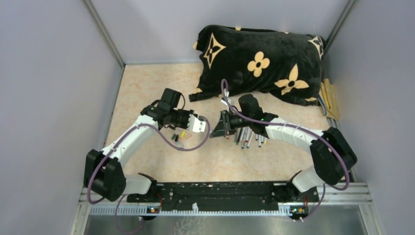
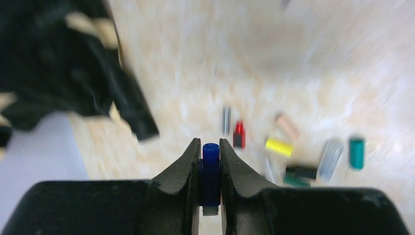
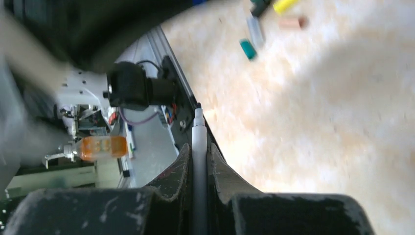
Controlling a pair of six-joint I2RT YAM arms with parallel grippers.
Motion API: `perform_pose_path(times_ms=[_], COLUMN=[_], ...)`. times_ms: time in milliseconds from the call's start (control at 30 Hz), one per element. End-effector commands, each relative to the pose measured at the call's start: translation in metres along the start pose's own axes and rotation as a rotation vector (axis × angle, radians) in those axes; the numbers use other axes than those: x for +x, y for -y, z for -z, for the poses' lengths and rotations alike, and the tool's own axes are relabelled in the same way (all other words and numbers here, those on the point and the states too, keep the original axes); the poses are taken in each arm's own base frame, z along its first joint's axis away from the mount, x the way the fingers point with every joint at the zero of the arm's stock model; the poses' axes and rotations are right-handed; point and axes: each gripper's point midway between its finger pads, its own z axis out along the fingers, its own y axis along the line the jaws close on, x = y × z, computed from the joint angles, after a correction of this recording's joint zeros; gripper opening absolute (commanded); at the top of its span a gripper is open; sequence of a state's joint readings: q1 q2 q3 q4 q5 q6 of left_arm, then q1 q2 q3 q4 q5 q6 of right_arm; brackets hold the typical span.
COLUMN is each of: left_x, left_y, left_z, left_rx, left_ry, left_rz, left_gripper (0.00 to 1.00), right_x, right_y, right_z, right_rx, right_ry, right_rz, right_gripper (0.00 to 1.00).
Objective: Open the pen caps
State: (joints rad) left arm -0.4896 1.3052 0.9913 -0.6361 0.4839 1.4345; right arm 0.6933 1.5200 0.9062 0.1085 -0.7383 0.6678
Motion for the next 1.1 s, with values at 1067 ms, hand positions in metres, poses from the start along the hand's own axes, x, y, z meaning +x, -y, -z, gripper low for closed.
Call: perform_pose_path(times_ms=[1067], left_x=[0.081], left_y=[0.018], left_z=[-0.079], left_rx=[0.110], left_ry=[-0.106], left_rz=[0.479], left_gripper=[0.32], right_x=[-0.041], right_y=[0.171], right_z=[0.044], right_rx=[0.905], right_ry=[0.413], right_rz=[-0.011], right_gripper=[0.05])
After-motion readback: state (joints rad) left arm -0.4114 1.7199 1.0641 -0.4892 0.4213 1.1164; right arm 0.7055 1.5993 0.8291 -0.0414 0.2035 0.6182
